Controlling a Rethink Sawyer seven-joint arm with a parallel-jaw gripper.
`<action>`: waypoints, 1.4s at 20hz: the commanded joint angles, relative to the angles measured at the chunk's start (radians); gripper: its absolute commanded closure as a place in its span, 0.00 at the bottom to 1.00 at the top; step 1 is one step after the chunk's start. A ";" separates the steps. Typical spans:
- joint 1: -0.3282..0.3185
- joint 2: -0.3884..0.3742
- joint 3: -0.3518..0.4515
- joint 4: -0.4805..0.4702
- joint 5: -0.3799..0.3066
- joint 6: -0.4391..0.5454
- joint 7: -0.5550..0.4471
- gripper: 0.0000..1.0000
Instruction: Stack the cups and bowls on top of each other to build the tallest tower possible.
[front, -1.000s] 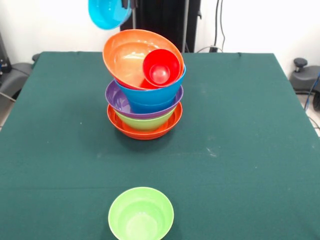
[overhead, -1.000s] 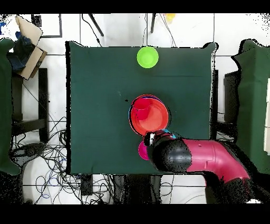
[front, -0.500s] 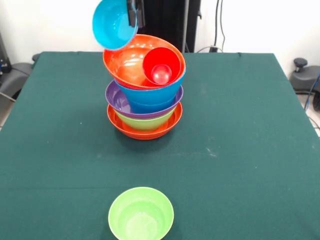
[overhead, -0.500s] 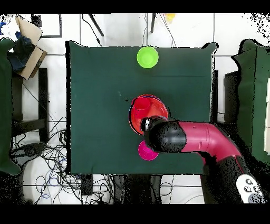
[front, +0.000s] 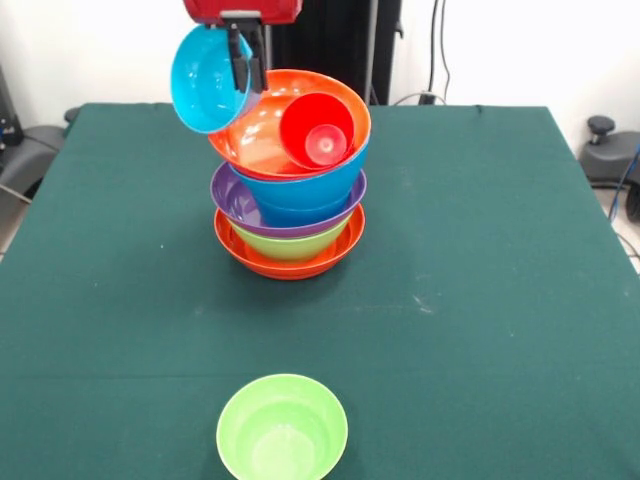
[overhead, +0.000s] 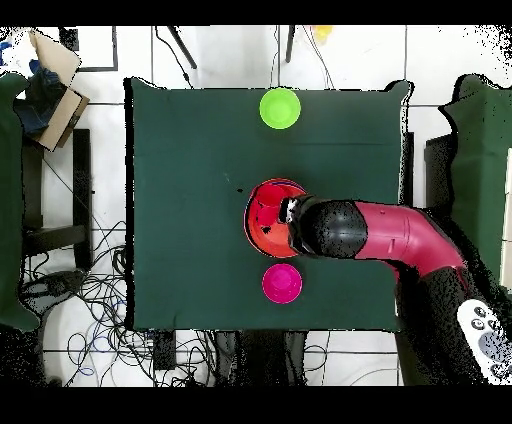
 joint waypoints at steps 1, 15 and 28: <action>0.043 0.048 -0.062 -0.051 -0.012 0.083 0.077 1.00; 0.099 0.007 -0.122 -0.004 -0.014 0.030 0.110 1.00; 0.129 0.007 -0.176 -0.006 -0.010 0.014 0.103 0.00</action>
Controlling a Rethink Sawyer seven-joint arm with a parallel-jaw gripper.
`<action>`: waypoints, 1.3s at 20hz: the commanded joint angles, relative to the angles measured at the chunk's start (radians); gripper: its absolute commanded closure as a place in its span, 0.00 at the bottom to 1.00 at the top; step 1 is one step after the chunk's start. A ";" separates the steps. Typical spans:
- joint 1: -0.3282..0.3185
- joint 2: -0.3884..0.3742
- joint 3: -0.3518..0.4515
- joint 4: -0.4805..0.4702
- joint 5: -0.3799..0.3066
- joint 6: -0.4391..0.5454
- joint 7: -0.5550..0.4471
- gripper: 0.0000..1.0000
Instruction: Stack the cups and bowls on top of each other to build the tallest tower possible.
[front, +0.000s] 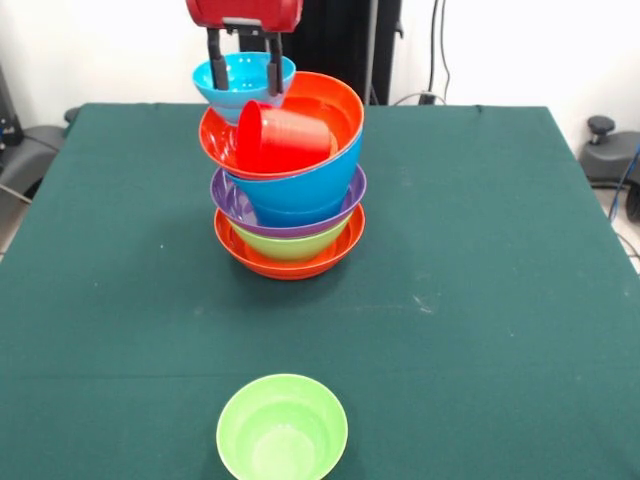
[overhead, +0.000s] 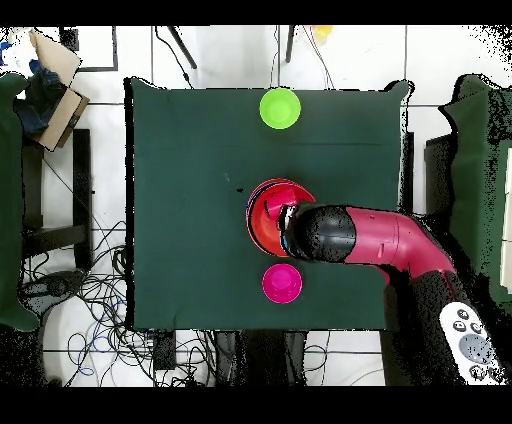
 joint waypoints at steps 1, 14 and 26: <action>0.033 -0.005 -0.044 0.011 -0.009 0.010 0.102 0.00; 0.036 -0.064 -0.051 0.048 0.051 0.048 0.092 0.00; 0.002 -0.055 -0.049 0.113 0.032 -0.049 0.032 0.00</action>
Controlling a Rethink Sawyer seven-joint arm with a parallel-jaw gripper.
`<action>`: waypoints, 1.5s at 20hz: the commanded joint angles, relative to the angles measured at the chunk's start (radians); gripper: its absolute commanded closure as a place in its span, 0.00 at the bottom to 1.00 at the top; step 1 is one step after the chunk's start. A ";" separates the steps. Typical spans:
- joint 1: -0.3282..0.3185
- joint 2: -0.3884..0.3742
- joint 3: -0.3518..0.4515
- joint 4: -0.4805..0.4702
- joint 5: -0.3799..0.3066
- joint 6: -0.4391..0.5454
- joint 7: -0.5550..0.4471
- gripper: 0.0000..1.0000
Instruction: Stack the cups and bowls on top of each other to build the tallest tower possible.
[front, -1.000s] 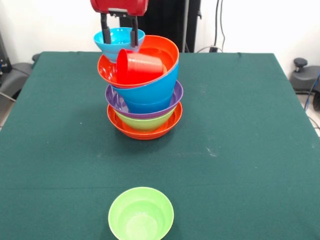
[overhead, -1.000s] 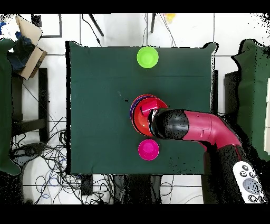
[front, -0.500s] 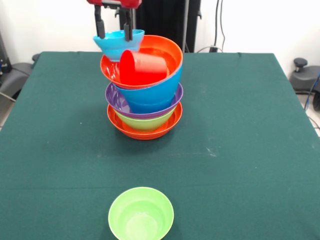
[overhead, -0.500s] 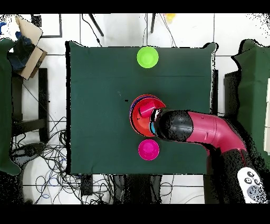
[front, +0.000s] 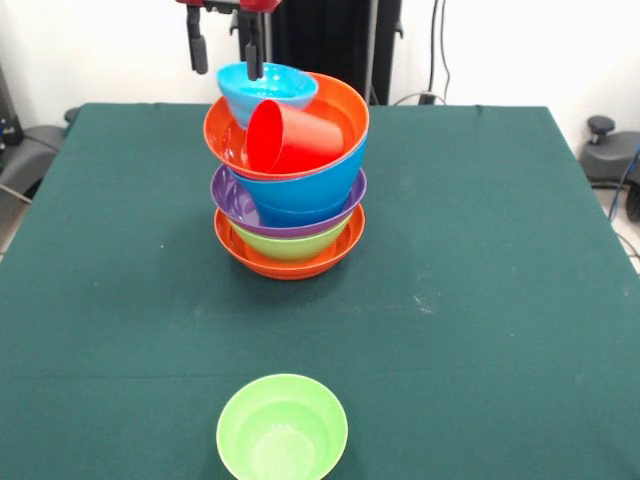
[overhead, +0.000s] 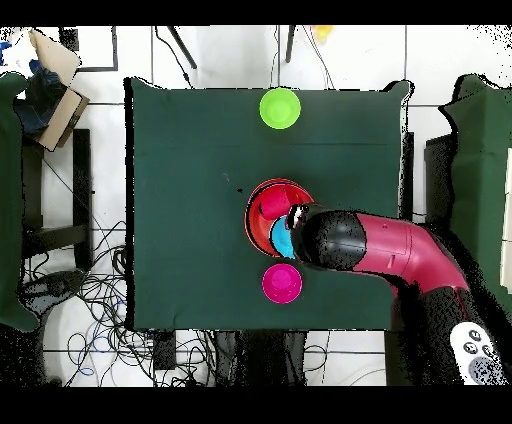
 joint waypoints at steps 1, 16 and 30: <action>-0.017 -0.006 0.005 0.104 -0.009 -0.027 0.024 0.00; -0.072 -0.001 0.020 0.145 -0.038 -0.072 0.015 0.00; -0.064 -0.006 0.016 0.128 -0.050 -0.062 0.010 0.00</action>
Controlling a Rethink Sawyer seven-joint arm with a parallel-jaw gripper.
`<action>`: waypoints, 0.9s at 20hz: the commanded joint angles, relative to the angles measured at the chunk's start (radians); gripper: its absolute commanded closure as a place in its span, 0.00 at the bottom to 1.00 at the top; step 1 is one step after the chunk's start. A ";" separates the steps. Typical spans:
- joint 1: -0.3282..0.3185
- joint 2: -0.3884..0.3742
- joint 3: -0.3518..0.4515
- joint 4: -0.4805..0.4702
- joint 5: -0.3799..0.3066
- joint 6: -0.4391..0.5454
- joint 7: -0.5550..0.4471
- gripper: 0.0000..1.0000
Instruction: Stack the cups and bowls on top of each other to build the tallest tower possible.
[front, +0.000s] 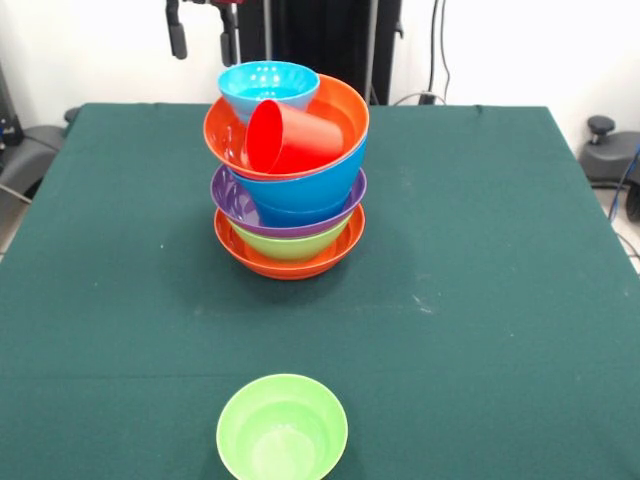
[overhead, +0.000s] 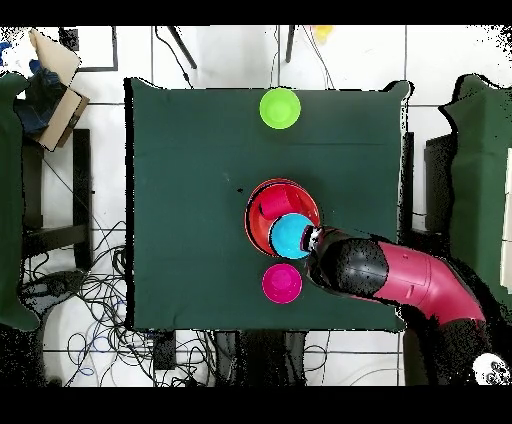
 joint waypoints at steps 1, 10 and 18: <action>0.025 0.019 0.018 0.029 -0.049 -0.020 0.007 0.00; -0.004 0.120 0.060 -0.119 -0.086 0.026 -0.098 0.00; -0.075 0.200 0.106 -0.195 -0.133 -0.002 -0.195 0.00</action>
